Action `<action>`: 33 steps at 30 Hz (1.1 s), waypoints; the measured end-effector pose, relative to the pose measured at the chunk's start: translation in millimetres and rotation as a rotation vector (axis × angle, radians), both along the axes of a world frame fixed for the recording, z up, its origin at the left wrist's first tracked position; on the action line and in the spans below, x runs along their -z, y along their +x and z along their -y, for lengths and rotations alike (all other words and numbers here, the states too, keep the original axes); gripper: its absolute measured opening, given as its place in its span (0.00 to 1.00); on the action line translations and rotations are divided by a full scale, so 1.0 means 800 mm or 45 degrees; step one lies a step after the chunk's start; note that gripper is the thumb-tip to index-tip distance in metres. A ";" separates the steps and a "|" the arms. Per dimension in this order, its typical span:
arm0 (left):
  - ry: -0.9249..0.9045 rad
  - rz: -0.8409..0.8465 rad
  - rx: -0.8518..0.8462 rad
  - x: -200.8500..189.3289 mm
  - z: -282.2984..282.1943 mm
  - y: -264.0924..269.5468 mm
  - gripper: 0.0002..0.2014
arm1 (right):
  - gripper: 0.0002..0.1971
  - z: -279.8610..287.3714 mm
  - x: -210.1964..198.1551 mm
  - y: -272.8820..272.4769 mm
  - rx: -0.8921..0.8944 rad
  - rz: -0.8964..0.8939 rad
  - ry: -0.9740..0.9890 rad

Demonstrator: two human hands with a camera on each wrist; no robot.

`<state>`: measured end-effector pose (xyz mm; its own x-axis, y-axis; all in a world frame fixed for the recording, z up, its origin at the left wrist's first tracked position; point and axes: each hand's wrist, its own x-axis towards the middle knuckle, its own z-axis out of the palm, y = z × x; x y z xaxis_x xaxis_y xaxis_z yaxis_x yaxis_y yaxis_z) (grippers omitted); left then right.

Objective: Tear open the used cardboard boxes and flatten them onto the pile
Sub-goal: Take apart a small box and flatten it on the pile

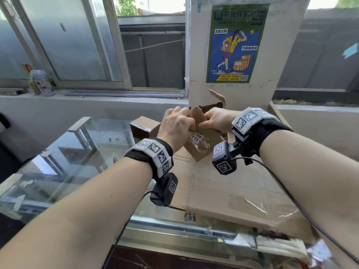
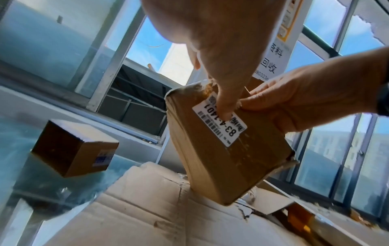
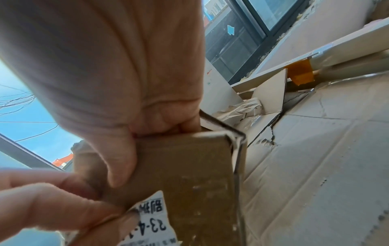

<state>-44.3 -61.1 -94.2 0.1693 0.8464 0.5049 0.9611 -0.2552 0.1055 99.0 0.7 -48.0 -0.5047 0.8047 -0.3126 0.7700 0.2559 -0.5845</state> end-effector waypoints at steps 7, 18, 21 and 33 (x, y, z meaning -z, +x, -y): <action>0.082 -0.049 0.286 -0.004 0.005 0.011 0.09 | 0.15 -0.002 -0.002 0.006 0.036 -0.077 0.054; -0.077 -0.029 0.056 -0.007 0.004 0.004 0.04 | 0.17 -0.002 0.008 0.000 0.088 -0.158 0.097; -0.028 0.048 0.105 0.005 0.005 -0.002 0.06 | 0.13 -0.003 0.009 0.003 0.092 -0.210 0.132; -0.198 0.115 0.194 0.009 0.011 -0.016 0.03 | 0.11 -0.005 0.014 -0.004 0.004 -0.118 0.227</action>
